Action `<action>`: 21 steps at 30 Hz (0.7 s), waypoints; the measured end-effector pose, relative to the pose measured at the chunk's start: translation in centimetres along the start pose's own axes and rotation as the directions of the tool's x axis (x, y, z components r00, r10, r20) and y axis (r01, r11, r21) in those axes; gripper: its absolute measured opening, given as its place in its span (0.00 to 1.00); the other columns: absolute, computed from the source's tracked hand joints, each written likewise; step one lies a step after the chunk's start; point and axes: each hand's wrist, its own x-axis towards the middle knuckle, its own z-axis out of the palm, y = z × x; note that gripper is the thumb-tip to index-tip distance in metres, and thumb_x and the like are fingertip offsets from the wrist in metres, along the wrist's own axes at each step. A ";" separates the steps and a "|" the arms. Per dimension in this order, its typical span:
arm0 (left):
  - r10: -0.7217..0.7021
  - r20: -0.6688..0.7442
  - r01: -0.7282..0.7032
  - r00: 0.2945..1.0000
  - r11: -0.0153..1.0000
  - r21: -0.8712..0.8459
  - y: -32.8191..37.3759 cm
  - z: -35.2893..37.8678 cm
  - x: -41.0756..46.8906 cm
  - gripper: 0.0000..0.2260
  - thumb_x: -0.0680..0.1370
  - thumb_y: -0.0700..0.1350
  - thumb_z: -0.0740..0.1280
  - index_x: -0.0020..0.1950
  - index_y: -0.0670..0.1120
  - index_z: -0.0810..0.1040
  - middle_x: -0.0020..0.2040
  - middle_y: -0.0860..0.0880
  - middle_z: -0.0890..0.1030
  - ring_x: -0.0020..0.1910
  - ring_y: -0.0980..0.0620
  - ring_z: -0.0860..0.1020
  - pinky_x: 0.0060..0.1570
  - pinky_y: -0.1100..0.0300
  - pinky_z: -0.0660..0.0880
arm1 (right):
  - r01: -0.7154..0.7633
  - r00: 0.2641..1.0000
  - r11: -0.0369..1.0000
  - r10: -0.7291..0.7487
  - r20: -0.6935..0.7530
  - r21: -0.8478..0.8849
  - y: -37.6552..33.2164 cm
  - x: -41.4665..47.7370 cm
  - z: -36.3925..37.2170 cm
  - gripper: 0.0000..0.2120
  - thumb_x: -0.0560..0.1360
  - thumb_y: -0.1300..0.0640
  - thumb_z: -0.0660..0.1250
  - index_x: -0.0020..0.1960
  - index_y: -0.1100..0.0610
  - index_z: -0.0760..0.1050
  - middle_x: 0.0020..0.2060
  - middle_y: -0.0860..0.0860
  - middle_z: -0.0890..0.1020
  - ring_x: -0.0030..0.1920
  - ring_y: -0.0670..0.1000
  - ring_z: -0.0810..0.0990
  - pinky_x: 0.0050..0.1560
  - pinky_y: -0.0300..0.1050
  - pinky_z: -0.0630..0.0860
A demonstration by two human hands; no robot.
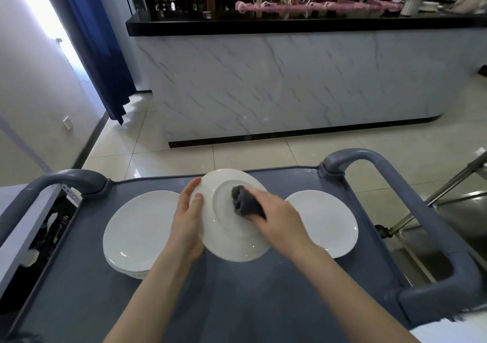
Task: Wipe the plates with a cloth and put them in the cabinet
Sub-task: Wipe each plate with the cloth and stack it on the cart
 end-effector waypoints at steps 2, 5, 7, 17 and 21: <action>0.012 -0.005 -0.012 1.000 0.999 0.030 -0.1 0.4 0.0 0.13 0.85 0.45 0.58 0.60 0.62 0.76 0.65 0.46 0.79 0.58 0.44 0.80 0.56 0.47 0.79 | 0.134 0.991 0.991 -0.133 0.030 -0.020 -1.5 -0.5 0.8 0.26 0.76 0.55 0.67 0.73 0.49 0.69 0.68 0.46 0.75 0.66 0.51 0.73 0.65 0.47 0.68; 0.007 -0.048 -0.007 0.999 1.000 0.001 0.1 0.0 0.3 0.13 0.86 0.45 0.57 0.60 0.62 0.75 0.63 0.46 0.79 0.58 0.44 0.80 0.51 0.49 0.79 | 0.288 0.955 0.957 -0.289 0.069 0.024 -2.0 -2.1 1.5 0.26 0.74 0.56 0.66 0.72 0.52 0.70 0.67 0.45 0.76 0.66 0.49 0.73 0.64 0.41 0.66; 0.003 -0.091 -0.007 0.996 0.999 -0.042 0.3 -0.8 0.7 0.12 0.86 0.45 0.57 0.61 0.62 0.75 0.61 0.49 0.79 0.53 0.49 0.81 0.45 0.53 0.78 | 0.304 0.946 0.951 -0.307 0.100 0.051 -1.2 -2.9 1.4 0.25 0.75 0.57 0.67 0.72 0.51 0.70 0.67 0.44 0.76 0.65 0.47 0.74 0.64 0.41 0.67; 0.013 -0.201 -0.027 0.979 0.997 -0.070 2.4 -3.1 1.5 0.14 0.86 0.46 0.57 0.68 0.60 0.72 0.59 0.52 0.77 0.52 0.50 0.78 0.50 0.49 0.78 | 0.026 0.976 0.993 -0.001 0.217 -0.113 4.0 -3.6 2.8 0.27 0.78 0.54 0.65 0.74 0.44 0.61 0.66 0.43 0.74 0.62 0.49 0.74 0.60 0.47 0.73; 0.011 -0.240 -0.037 0.971 0.994 -0.105 3.0 -4.0 1.6 0.13 0.86 0.45 0.57 0.66 0.60 0.71 0.59 0.51 0.77 0.51 0.49 0.78 0.47 0.50 0.78 | 0.082 0.937 0.987 -0.029 0.349 -0.137 3.3 -3.3 3.8 0.40 0.73 0.52 0.70 0.77 0.40 0.51 0.72 0.43 0.66 0.69 0.48 0.68 0.65 0.46 0.70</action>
